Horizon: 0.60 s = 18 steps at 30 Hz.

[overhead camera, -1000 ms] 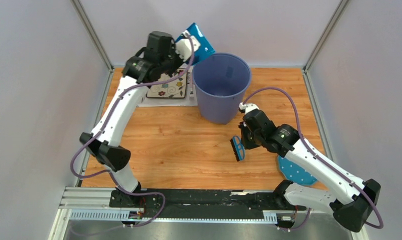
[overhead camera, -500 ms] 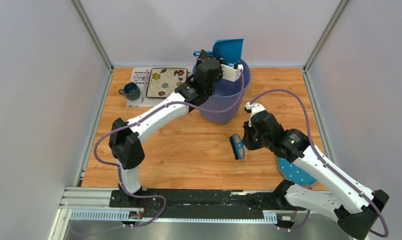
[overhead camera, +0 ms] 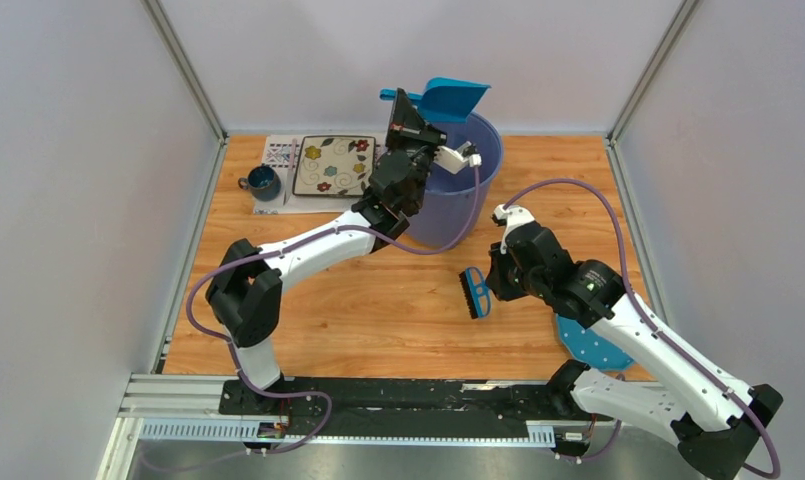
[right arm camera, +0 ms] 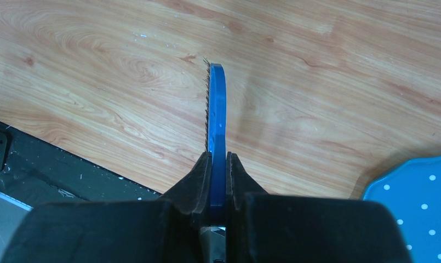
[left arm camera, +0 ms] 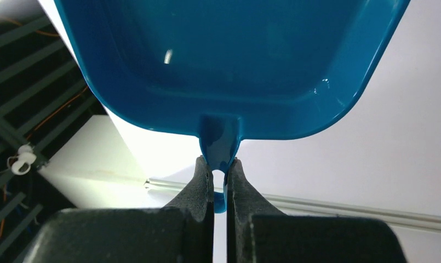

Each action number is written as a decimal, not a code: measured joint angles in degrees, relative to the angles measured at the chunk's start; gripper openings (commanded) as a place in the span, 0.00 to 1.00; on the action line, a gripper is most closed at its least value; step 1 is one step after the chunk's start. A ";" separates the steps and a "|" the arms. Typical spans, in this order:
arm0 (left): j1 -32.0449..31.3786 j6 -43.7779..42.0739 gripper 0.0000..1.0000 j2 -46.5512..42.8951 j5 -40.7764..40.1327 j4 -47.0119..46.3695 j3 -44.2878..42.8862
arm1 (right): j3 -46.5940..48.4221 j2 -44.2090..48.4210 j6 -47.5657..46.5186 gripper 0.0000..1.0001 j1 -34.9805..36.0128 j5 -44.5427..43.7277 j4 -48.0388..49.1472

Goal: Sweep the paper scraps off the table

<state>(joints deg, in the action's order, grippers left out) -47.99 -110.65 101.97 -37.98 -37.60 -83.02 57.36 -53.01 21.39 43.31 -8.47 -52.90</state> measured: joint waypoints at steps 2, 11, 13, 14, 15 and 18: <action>0.00 -1.14 0.00 -0.44 0.83 -3.58 1.90 | 0.00 0.00 -0.02 0.00 0.00 0.00 0.00; 1.03 14.16 0.00 -1.73 -1.51 19.61 -12.09 | 0.15 1.01 -0.44 0.00 0.00 0.00 -0.31; 2.05 24.96 0.00 -4.13 -0.61 32.02 -17.70 | 0.46 1.01 -0.61 0.00 0.00 0.00 -0.48; 2.97 30.53 0.00 -7.26 -0.09 37.48 -18.18 | 0.63 1.01 -0.70 0.00 0.00 0.00 -0.46; 4.22 35.36 0.00 -10.82 0.63 42.23 -17.05 | 0.85 0.98 -0.81 0.00 0.00 0.02 -0.50; 10.10 48.39 0.00 -22.27 4.13 54.10 -11.32 | 1.86 0.85 -1.18 0.00 0.00 0.26 -0.61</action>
<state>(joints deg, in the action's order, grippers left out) -37.89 -62.26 79.70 -33.85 16.49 -94.35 59.22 -52.16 20.21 43.31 -8.21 -53.52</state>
